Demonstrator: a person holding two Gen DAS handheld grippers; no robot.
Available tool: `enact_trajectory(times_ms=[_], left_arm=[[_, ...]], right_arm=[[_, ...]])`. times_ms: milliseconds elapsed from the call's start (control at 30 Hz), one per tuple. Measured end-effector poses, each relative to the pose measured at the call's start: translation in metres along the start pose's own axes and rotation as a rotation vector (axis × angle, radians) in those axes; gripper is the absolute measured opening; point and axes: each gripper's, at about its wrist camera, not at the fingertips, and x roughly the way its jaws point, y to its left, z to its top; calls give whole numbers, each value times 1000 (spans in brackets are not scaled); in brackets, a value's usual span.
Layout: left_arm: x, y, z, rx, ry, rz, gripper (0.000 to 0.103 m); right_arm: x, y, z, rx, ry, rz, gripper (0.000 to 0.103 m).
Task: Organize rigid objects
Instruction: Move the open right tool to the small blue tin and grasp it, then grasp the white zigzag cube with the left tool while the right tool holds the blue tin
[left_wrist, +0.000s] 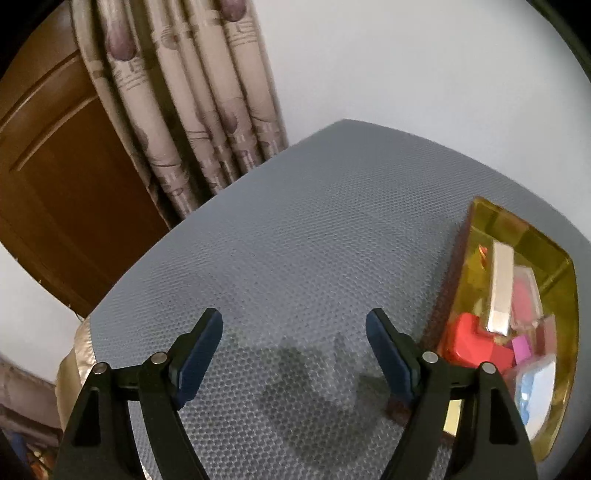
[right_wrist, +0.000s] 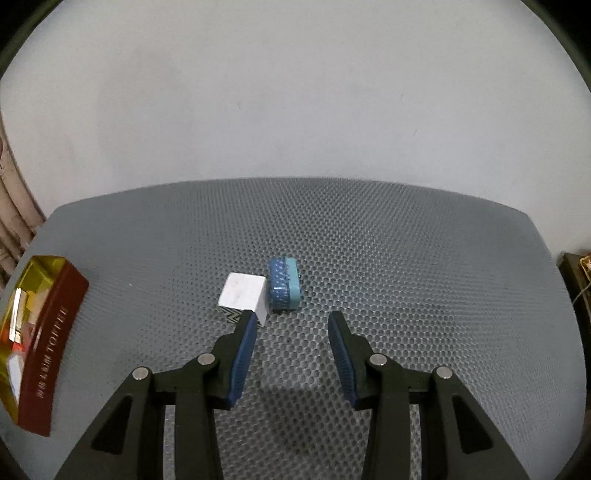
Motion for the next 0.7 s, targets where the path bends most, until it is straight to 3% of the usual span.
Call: enact_trajectory(times_ms=[367,400,433,700], left_arm=[[-39,-41,4,128,-61,-35,78],[-43,-46,5,137,-64,-42,78],[-46,-51,6,146,-67,-48,78],[-76,-116,2,244,-81,-180,79]], right_arm=[[59,12,19,-44,25,22,40],[64,13,20,-43,27,25,36],[66,14,19,-41,26,24,22],[46,19,-11,-80,-2,11,22]])
